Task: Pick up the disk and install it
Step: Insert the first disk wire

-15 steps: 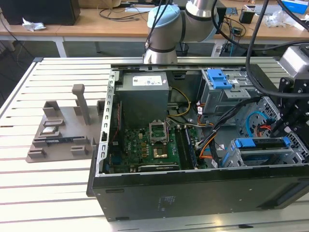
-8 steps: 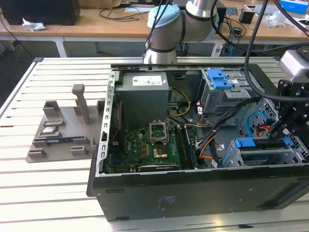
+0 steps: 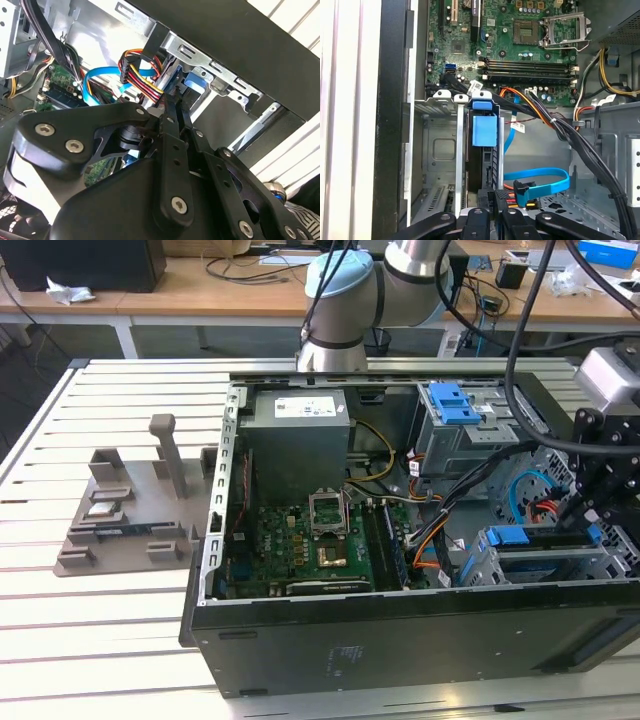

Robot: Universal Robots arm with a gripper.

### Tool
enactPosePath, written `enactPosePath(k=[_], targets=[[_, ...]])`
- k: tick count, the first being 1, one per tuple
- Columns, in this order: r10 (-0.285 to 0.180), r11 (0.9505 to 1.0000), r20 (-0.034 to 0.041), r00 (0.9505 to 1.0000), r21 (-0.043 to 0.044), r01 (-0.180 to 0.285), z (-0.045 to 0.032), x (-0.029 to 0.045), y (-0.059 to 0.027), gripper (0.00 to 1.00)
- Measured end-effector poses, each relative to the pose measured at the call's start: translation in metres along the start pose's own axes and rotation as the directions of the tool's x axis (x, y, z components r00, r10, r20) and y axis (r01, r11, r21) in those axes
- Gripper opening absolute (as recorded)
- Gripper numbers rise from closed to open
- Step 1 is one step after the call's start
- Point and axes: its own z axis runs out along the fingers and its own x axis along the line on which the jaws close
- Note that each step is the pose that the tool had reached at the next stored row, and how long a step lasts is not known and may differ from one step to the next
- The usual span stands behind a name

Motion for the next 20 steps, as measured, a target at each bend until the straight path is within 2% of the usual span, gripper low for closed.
enactPosePath(k=[12, 14, 16, 17, 20], targets=[[0.000, 1.0000, 0.0005, 1.0000, 0.0001, 0.000, 0.0019, 0.0006, 0.0008, 0.16], [0.000, 1.0000, 0.0040, 1.0000, 0.0003, 0.000, 0.0000, 0.0006, 0.0009, 0.16], [-0.001, 1.0000, 0.0156, 0.9999, 0.0005, 0.001, -0.0001, 0.0006, 0.0009, 0.16], [-0.001, 1.0000, 0.0190, 0.9998, 0.0006, 0.001, -0.0001, 0.0006, 0.0009, 0.16], [-0.001, 1.0000, 0.0227, 0.9997, 0.0007, 0.001, 0.0004, 0.0006, 0.0009, 0.16]])
